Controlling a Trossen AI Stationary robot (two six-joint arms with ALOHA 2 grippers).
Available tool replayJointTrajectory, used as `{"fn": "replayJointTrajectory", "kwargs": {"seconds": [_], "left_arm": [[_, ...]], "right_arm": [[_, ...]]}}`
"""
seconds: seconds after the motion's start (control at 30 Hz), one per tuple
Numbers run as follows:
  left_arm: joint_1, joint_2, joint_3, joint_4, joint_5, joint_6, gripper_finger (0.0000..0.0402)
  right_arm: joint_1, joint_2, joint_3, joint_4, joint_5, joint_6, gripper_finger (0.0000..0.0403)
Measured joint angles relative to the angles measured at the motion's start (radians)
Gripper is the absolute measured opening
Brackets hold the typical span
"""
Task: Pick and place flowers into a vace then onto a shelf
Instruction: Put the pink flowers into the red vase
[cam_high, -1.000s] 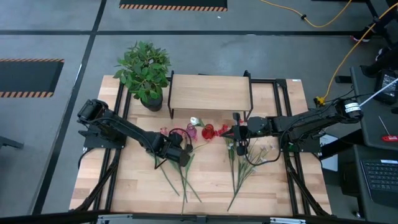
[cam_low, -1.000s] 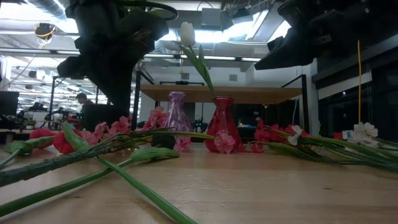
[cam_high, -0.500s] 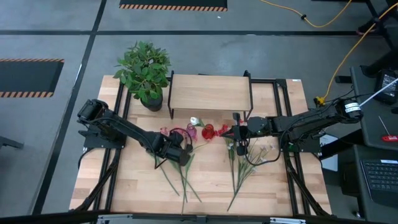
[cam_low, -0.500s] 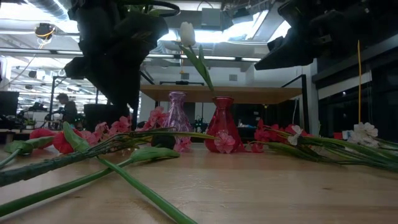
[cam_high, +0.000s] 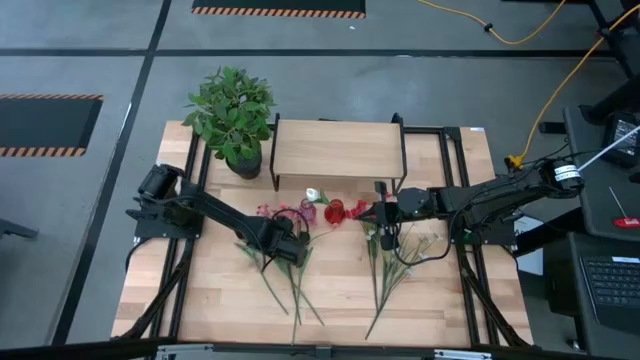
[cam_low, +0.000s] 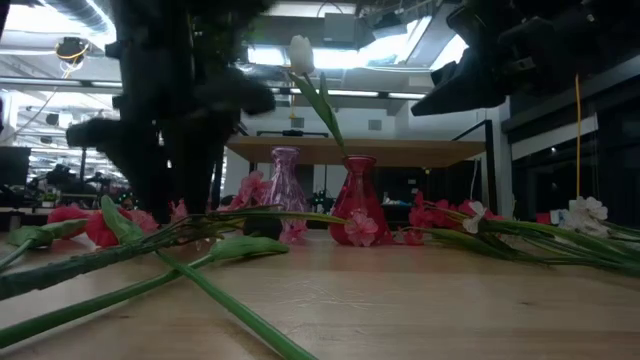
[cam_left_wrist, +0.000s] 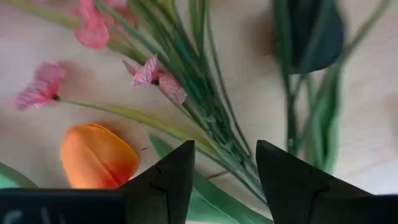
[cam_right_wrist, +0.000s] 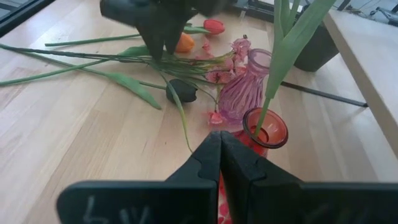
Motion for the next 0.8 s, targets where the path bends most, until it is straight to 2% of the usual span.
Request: {"fn": "replayJointTrajectory", "kwargs": {"seconds": [0.2,0.43,0.57,0.73,0.8], "left_arm": [[0.030,0.065,0.004,0.008,0.074,0.036,0.0163],[0.041,0.060,0.002,0.023,0.081,0.071,0.0140],[0.041,0.052,0.000,0.032,0.071,0.071,0.0097],[0.041,0.050,0.000,0.027,0.079,0.072,0.0017],[0.041,0.041,0.000,0.016,0.086,0.064,0.0010]], "right_arm": [[0.000,0.000,0.000,-0.001,0.000,0.000,0.0014],[0.000,0.000,0.000,-0.001,0.000,0.000,0.0014],[0.000,0.000,0.000,-0.001,0.000,0.000,0.0014],[0.000,0.000,0.000,-0.001,0.000,0.000,0.0014],[0.000,0.000,0.000,-0.001,0.001,0.000,0.0014]]}}
